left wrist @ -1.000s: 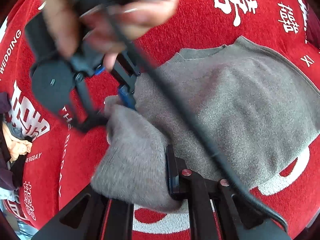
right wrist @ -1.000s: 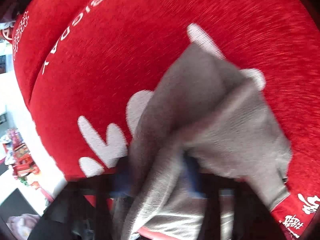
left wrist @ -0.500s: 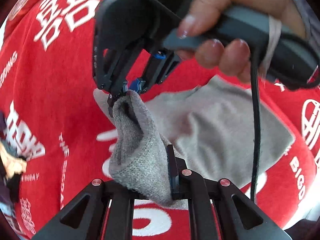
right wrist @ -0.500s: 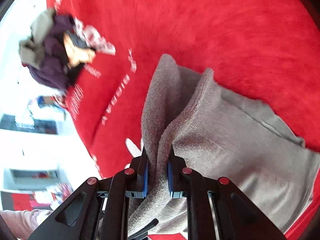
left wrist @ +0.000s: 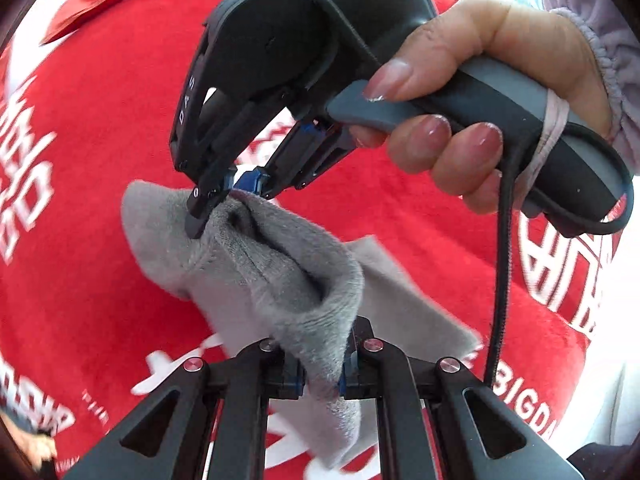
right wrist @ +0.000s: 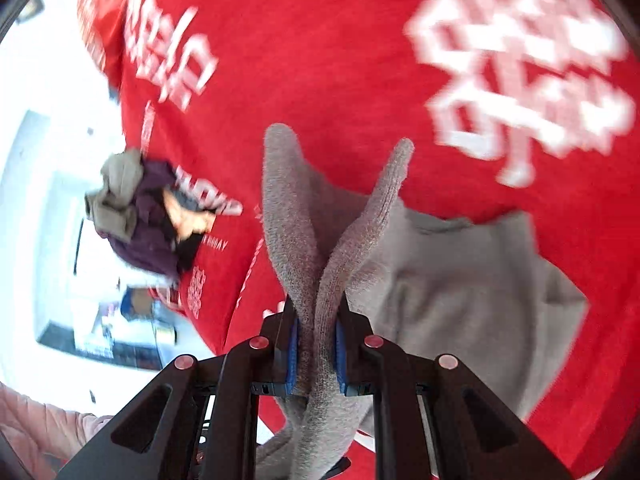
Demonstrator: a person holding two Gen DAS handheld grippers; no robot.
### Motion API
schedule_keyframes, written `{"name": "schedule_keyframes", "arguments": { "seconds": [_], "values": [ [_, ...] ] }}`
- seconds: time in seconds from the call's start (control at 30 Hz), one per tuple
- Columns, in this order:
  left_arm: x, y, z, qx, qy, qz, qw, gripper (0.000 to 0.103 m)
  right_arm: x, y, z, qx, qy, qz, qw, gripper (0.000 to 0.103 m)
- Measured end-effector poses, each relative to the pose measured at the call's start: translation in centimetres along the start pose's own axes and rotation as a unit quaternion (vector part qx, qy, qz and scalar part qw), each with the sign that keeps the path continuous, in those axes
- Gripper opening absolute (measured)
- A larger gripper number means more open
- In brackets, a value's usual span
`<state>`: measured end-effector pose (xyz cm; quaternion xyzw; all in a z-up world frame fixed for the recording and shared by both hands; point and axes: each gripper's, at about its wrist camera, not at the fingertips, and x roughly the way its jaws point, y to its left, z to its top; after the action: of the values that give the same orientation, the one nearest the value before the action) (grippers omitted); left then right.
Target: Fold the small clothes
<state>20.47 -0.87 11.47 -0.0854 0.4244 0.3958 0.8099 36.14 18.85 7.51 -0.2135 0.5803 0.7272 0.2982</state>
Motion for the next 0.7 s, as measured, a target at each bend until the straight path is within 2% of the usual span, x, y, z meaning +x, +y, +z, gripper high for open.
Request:
{"name": "schedule_keyframes", "arguments": {
  "seconds": [0.17, 0.37, 0.53, 0.67, 0.7],
  "values": [
    [4.5, -5.1, -0.2, 0.051, 0.035, -0.038, 0.9974, 0.011, -2.8, -8.2, -2.9, 0.073, -0.026, -0.023, 0.997, 0.016],
    [8.6, -8.9, -2.5, 0.074, 0.089, -0.062, 0.9914, 0.012, -1.6, -17.1, -6.6, 0.153, -0.015, -0.064, 0.986, 0.016],
    [8.6, -9.5, -3.0, 0.073, 0.097, -0.060, 0.9908, 0.012, -1.3, -19.9, -7.9, 0.188, -0.027, -0.063, 0.980, 0.018],
    [8.2, -9.2, -3.1, 0.063, 0.106, -0.068, 0.9901, 0.012, -2.0, -19.9, -7.6, 0.186, -0.018, -0.087, 0.978, 0.028],
    [7.9, -8.8, -3.1, 0.054, 0.109, -0.070, 0.9900, 0.015, -2.2, -19.6, -7.4, 0.185, -0.014, -0.096, 0.978, 0.031]
  ]
}}
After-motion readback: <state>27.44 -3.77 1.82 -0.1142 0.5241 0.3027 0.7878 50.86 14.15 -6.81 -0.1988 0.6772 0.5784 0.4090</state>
